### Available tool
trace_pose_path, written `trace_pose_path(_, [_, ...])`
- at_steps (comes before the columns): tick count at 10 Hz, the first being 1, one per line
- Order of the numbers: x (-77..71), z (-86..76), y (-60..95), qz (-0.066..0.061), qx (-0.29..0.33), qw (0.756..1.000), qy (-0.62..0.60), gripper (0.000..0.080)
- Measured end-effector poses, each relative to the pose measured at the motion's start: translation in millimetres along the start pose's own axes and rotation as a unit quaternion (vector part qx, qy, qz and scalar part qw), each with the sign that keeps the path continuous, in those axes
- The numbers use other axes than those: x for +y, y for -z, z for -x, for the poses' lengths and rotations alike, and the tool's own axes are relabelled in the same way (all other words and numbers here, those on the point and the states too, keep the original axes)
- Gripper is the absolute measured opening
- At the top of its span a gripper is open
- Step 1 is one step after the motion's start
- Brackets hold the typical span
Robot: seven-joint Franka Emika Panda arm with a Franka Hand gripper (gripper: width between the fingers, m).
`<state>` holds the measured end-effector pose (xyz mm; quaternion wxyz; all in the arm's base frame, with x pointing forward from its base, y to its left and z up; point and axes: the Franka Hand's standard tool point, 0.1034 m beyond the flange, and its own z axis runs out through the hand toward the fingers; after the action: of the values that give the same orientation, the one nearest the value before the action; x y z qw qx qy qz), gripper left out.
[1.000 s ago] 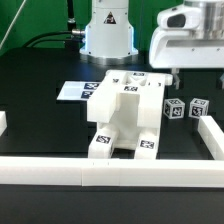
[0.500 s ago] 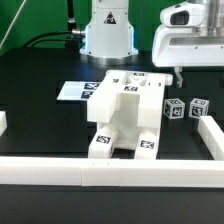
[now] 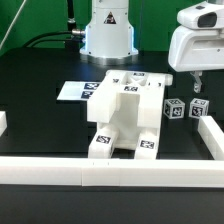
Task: Assemble chair
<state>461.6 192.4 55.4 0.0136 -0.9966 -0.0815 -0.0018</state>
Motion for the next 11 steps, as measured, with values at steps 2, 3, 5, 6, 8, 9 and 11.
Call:
trace_pose_path(2, [14.2, -4.5, -3.4, 0.001, 0.003, 0.991, 0.137, 0.0649])
trace_pose_path(3, [20.7, -8.4, -8.5, 0.005, -0.008, 0.973, 0.230, 0.0649])
trace_pose_path(5, [20.4, -14.2, -10.3, 0.013, -0.025, 0.956, 0.291, 0.0649])
trace_pose_path(6, [22.5, -13.4, -11.0, 0.014, -0.027, 0.946, 0.323, 0.0649])
trace_pose_path(8, [23.0, -12.4, -12.5, 0.014, -0.025, 0.940, 0.340, 0.0649])
trace_pose_path(9, [23.5, -5.5, -17.8, 0.014, -0.022, 0.939, 0.342, 0.0649])
trace_pose_path(11, [27.5, 4.1, -25.2, 0.015, -0.022, 0.939, 0.343, 0.0649])
